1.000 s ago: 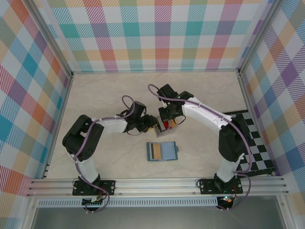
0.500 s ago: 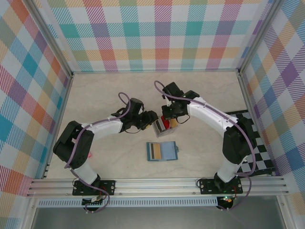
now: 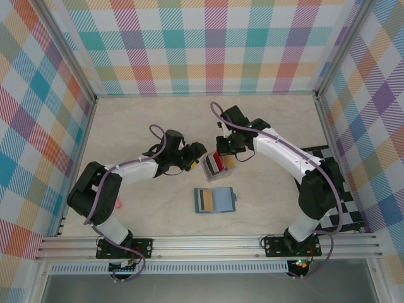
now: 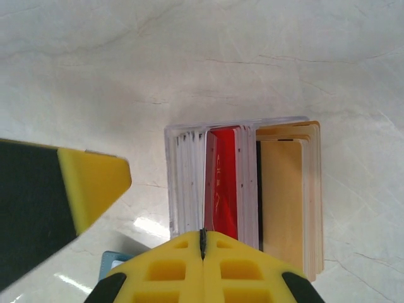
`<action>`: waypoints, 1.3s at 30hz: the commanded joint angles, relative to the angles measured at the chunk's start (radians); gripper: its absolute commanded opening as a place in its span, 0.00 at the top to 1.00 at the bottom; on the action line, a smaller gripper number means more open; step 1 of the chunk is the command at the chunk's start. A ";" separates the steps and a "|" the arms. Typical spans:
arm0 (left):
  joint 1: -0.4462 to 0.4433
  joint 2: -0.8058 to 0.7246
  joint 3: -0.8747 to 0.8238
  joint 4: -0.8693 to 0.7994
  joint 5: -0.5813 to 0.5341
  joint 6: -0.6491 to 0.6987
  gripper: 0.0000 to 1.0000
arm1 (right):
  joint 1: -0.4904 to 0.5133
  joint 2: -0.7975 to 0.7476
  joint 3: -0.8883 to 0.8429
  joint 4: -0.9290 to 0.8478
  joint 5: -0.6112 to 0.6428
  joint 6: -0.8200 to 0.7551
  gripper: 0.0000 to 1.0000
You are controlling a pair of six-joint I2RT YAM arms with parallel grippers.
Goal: Put the credit cards into the card holder
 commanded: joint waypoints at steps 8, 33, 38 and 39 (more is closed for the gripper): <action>0.019 0.030 -0.040 0.317 0.091 -0.177 0.30 | -0.029 -0.072 -0.041 0.053 -0.102 0.074 1.00; 0.022 -0.033 -0.056 0.082 0.037 -0.075 0.31 | -0.032 0.093 -0.004 -0.051 0.060 -0.043 0.64; 0.022 -0.036 -0.055 0.071 0.037 -0.069 0.31 | -0.032 0.121 0.008 -0.060 0.055 -0.049 0.66; 0.022 -0.036 -0.054 0.069 0.038 -0.068 0.31 | -0.032 0.125 0.010 -0.061 0.054 -0.050 0.66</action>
